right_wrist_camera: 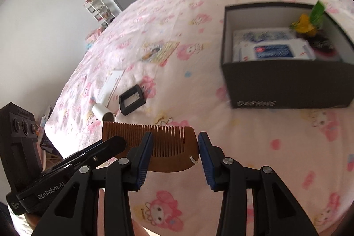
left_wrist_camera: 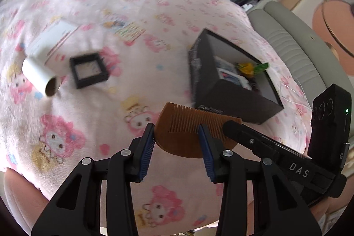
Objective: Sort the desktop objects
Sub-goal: 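Carry the wooden comb in the left gripper over the DAPHNE box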
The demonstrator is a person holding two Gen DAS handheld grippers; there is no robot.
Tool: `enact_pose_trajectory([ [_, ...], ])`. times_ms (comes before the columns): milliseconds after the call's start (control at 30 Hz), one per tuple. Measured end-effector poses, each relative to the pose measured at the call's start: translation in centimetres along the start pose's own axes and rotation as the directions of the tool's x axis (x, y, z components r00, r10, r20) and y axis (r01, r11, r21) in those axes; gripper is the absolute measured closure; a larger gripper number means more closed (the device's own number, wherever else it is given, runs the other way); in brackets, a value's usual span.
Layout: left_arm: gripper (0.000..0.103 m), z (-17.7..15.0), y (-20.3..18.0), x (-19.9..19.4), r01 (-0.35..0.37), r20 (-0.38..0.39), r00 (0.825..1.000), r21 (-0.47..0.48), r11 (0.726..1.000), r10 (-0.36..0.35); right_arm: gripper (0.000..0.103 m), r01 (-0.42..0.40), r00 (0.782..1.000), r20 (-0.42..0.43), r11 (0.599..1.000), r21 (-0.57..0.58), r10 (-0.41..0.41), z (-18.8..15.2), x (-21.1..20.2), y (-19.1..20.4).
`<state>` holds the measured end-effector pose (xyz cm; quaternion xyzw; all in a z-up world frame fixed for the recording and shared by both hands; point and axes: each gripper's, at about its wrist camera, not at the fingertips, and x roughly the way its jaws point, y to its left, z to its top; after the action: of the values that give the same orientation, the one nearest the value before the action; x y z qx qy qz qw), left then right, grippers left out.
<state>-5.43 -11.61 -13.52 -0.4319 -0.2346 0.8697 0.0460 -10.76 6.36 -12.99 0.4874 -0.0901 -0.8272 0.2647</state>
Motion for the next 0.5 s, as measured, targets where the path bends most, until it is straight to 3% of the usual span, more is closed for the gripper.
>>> enact_pose_trajectory([
  [267,0.063,0.0,-4.7,0.0,0.047,0.005,0.999,0.062,0.997,-0.047,0.065,0.044,0.996,0.072,0.999,0.015,-0.045,0.0,-4.6,-2.3],
  [500,0.063,-0.5,-6.5,0.8,0.064,-0.011,0.998,0.053,0.997,-0.064,0.065,0.099,0.990,0.103,0.995,0.016,-0.100,-0.1,-5.9,-3.5],
])
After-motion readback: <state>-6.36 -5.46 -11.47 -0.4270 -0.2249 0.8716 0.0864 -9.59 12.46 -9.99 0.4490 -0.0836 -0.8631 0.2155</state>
